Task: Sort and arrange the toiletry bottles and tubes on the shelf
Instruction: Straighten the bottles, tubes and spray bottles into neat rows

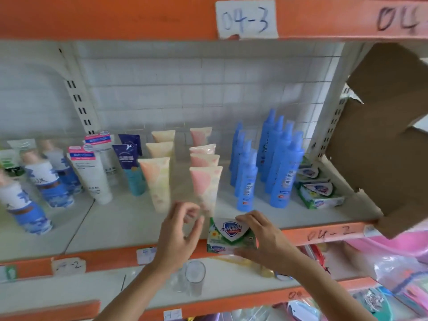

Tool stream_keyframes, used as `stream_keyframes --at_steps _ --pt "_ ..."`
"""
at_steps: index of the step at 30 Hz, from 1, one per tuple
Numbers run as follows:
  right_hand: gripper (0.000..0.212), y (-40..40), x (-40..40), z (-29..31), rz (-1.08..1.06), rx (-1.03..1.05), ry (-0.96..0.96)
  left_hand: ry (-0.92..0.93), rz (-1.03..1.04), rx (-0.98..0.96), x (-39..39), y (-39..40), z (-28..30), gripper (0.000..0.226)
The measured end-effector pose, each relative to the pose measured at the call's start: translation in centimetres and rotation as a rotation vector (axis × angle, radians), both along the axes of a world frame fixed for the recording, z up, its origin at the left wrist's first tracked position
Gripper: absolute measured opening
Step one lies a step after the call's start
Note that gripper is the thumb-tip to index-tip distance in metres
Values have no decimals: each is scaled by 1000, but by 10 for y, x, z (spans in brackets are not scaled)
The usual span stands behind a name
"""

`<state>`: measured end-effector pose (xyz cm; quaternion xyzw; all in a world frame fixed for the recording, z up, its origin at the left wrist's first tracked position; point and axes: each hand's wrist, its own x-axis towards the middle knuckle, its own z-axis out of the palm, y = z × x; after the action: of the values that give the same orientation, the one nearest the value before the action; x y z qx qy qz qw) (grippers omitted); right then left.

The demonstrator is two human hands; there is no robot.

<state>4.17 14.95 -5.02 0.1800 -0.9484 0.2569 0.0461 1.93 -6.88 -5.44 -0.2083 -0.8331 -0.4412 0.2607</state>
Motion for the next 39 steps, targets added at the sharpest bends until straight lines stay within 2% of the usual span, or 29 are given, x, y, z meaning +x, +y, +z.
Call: stream_keyframes --at_steps 2,4,6,10,15,20,23,25,29,39 --pt "71 20 3 0 -12 19 10 -40 -158 -102 7 29 -3 17" --pt "71 44 8 -1 -31 33 17 -67 -262 -211 10 60 -10 28" --pt "71 71 13 -1 -64 31 11 -58 -315 -286 8 89 -18 37" --pt "71 127 14 0 -139 26 -5 -39 -351 -322 -2 146 -24 37" --pt "65 184 9 2 -271 80 -8 -88 -372 -280 -13 212 -20 40" --pt "41 215 3 7 -392 66 22 -152 -388 -190 -19 247 -24 34" --pt "41 220 -1 5 -447 115 17 -197 -300 -59 -20 257 -32 29" --pt "40 220 -4 3 -496 135 12 -279 -229 -2 -23 264 -34 38" --pt "35 217 -11 -1 -527 117 -12 -417 -168 -56 -37 276 -34 51" --pt "29 218 -25 -2 -495 79 -74 -392 -184 -75 -46 280 -38 57"
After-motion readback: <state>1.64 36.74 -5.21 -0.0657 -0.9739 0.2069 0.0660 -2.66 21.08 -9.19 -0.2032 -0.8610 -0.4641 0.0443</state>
